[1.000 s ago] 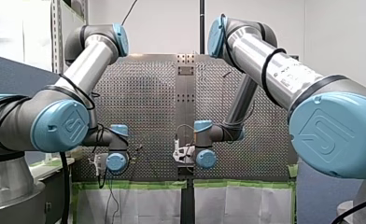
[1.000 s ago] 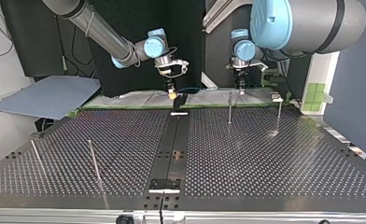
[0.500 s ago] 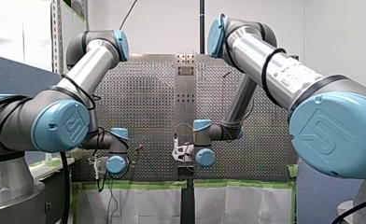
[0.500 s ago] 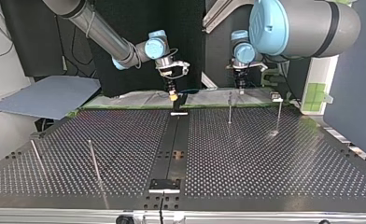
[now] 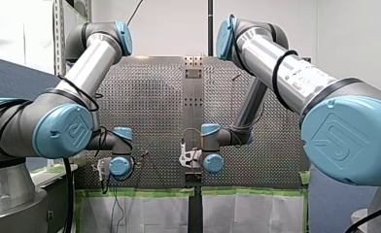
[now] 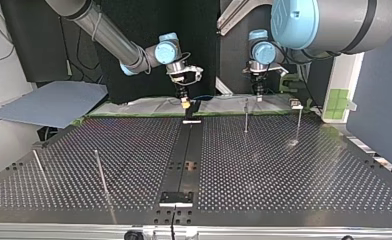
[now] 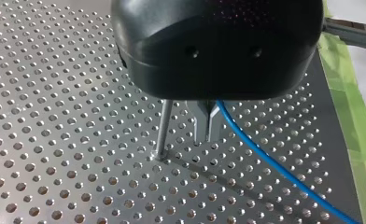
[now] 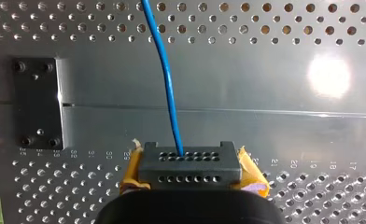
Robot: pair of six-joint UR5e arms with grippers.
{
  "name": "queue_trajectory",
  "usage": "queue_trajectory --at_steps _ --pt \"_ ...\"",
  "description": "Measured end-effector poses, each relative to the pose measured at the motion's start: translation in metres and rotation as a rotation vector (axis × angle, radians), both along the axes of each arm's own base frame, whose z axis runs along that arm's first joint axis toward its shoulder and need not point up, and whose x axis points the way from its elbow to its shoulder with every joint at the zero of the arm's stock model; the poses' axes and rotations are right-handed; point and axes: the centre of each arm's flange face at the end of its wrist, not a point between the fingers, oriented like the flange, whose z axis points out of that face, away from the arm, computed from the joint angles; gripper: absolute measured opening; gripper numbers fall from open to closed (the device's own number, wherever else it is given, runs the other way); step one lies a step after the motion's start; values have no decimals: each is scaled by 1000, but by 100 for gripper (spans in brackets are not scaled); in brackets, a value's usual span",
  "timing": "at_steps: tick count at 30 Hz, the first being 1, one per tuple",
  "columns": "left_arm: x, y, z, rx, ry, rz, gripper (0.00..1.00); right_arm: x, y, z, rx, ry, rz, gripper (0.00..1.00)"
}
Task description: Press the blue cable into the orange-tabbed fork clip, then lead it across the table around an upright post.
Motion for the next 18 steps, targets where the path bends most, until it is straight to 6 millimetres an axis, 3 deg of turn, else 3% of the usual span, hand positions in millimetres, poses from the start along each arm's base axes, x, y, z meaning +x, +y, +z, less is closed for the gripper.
queue_trajectory --at_steps 11,18 --pt "19 0 7 -19 -40 -5 0 -6 -7 -1 6 3 -16 0" --pt "22 4 -4 -14 -1 9 0 -14 -15 -1 13 7 -33 0"
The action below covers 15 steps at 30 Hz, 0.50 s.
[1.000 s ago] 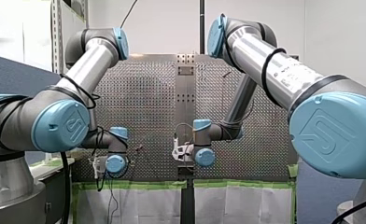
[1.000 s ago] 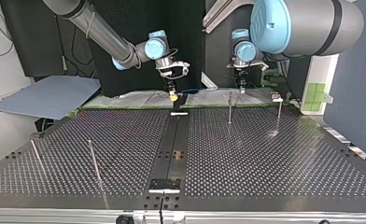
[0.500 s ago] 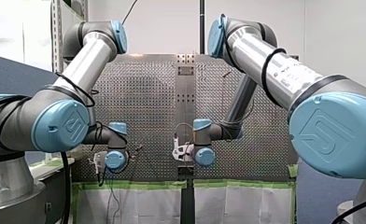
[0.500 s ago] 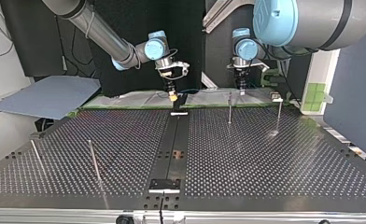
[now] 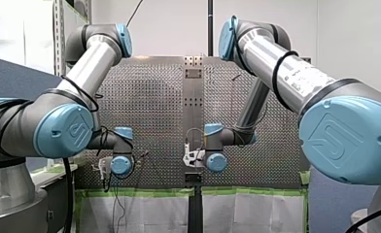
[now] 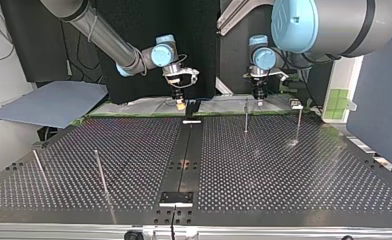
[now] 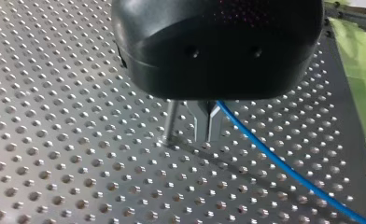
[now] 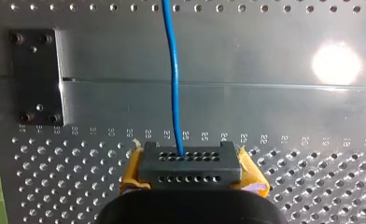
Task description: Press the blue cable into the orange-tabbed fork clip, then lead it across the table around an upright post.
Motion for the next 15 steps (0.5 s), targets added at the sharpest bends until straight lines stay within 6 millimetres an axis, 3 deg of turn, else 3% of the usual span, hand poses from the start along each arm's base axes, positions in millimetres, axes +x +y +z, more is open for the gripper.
queue_trajectory --at_steps 5,15 --pt "6 1 -17 3 23 -7 0 -3 -3 0 3 5 -6 0" --pt "29 2 -12 -33 -19 -10 0 -5 -7 0 -2 4 -14 0"
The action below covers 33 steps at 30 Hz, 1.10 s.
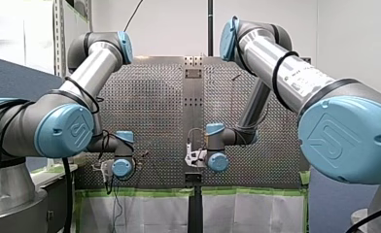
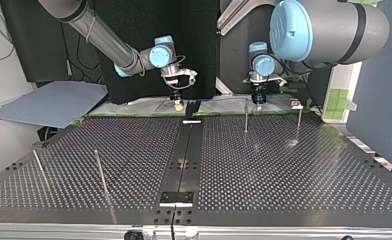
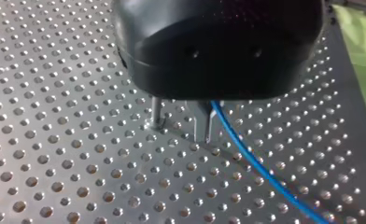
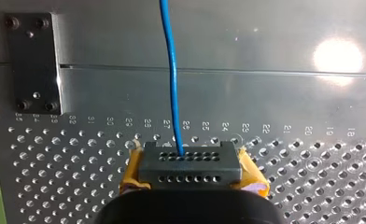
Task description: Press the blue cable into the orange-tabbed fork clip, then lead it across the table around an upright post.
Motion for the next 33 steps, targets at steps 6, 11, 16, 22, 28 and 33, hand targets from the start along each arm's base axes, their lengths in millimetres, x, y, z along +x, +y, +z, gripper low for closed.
queue_trajectory --at_steps 6,11,16,22,28,33 --pt "5 7 1 -4 -3 13 0 0 -7 4 -7 -7 -6 0" --pt "7 13 1 -6 -2 25 0 0 -17 10 -13 -15 -13 0" --pt "9 16 2 -8 -4 24 0 -2 -28 14 -16 -21 -24 0" --pt "14 18 3 -12 -5 23 0 -8 -36 15 -14 -21 -39 0" --pt "21 16 4 -34 7 -9 0 -13 -40 14 -8 -16 -48 0" --pt "22 15 3 -34 38 -33 35 -14 -40 14 -6 -12 -48 0"
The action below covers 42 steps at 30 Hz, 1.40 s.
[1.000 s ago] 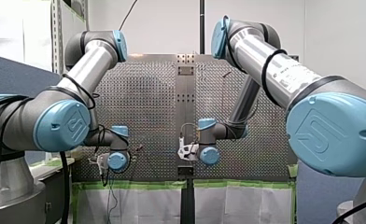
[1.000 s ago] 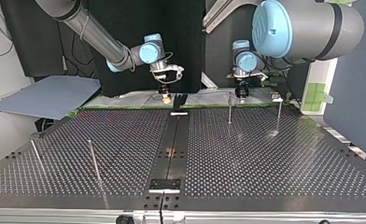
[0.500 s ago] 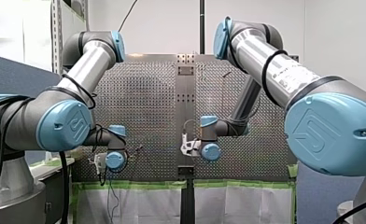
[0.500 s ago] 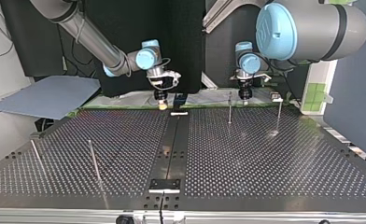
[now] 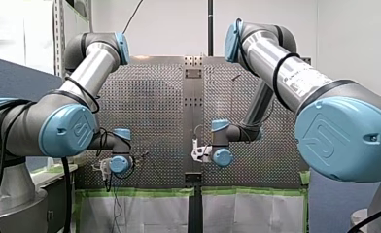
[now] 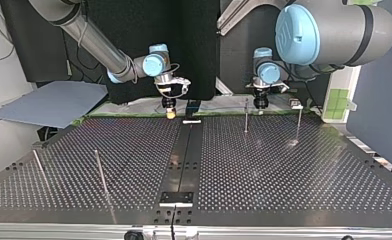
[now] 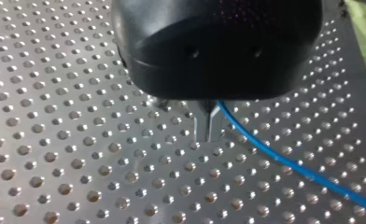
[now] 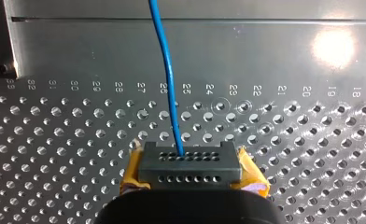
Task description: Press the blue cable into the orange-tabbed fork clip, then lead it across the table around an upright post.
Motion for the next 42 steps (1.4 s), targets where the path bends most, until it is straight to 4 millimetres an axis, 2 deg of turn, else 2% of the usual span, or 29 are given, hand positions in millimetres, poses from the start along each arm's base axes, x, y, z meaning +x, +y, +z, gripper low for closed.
queue_trajectory --at_steps 1,2,3,4,5,6,16,21,31,42 --pt "0 0 0 -1 6 -7 35 0 0 0 0 1 1 0" --pt "-1 -1 -1 -1 10 -12 50 0 1 0 1 2 1 0" --pt "-1 -1 -1 -2 16 -15 72 1 1 0 1 3 2 0" --pt "-2 -1 -2 -3 26 -19 72 1 1 0 1 4 3 0" --pt "-3 0 -2 -5 33 -20 91 1 2 0 2 4 4 0" --pt "-3 0 -3 -6 41 -19 100 2 2 0 1 5 5 0" --pt "-15 6 -9 -15 134 25 100 2 3 -1 2 7 7 0" --pt "-24 4 -4 -22 146 -3 100 3 4 -1 2 7 7 0" --pt "-51 -5 20 -43 143 -93 100 2 4 -3 3 9 7 0" --pt "-86 -7 17 -17 142 -129 100 2 4 -6 6 12 7 0"
